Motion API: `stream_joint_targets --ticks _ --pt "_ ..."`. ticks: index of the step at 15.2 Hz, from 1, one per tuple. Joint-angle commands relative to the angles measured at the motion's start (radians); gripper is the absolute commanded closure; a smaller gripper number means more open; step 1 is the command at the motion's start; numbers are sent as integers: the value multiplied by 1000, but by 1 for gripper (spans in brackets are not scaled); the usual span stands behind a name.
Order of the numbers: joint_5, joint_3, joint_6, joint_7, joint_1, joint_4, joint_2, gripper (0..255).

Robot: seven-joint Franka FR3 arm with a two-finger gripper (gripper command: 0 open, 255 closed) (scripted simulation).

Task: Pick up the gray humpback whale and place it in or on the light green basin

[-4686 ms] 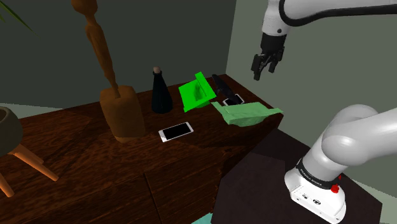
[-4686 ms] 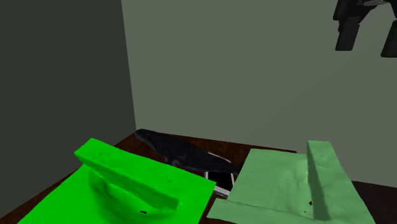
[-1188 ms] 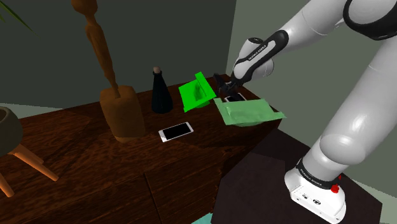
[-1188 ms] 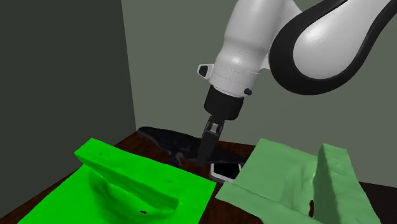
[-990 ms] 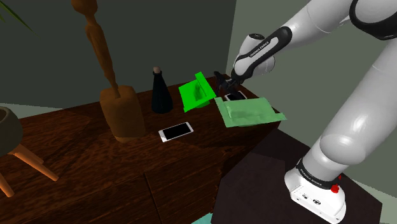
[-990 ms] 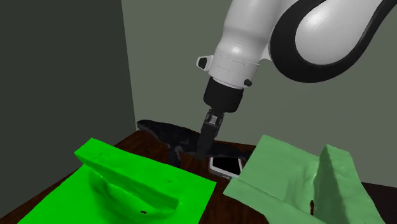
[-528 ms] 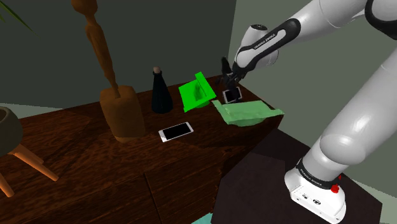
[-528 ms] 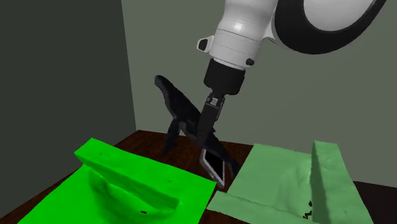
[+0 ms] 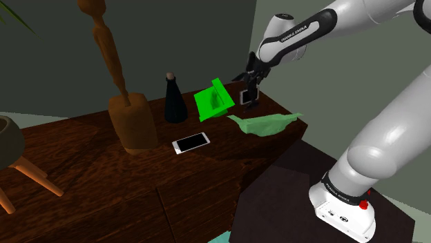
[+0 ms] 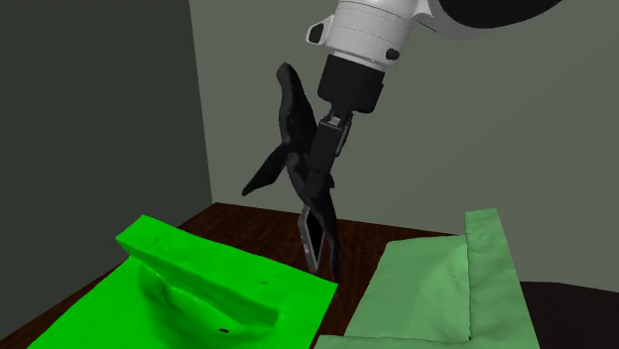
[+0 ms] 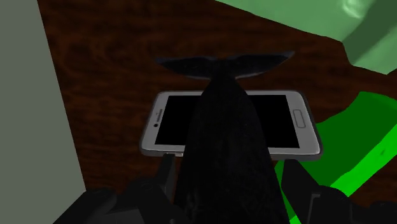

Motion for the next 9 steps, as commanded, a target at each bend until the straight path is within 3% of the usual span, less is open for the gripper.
stream_joint_targets --ticks 1,9 --pt "-5 2 -30 3 -1 11 -19 255" --pt "-13 7 -142 9 -1 72 -71 255"
